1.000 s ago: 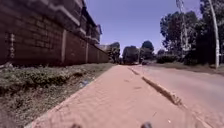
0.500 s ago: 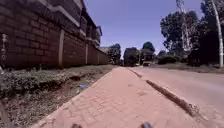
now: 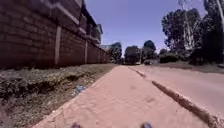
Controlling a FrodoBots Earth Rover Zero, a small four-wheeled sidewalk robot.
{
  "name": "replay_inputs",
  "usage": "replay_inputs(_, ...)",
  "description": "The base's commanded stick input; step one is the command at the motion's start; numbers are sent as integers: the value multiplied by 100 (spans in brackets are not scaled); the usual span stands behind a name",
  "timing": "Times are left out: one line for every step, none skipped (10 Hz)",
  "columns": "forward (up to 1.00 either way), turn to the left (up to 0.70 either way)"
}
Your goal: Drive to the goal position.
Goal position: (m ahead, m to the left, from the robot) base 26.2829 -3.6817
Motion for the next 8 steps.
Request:
replay_inputs(85, 0)
replay_inputs(85, 0)
replay_inputs(85, 0)
replay_inputs(85, 0)
replay_inputs(85, -34)
replay_inputs(85, -34)
replay_inputs(85, -34)
replay_inputs(85, -34)
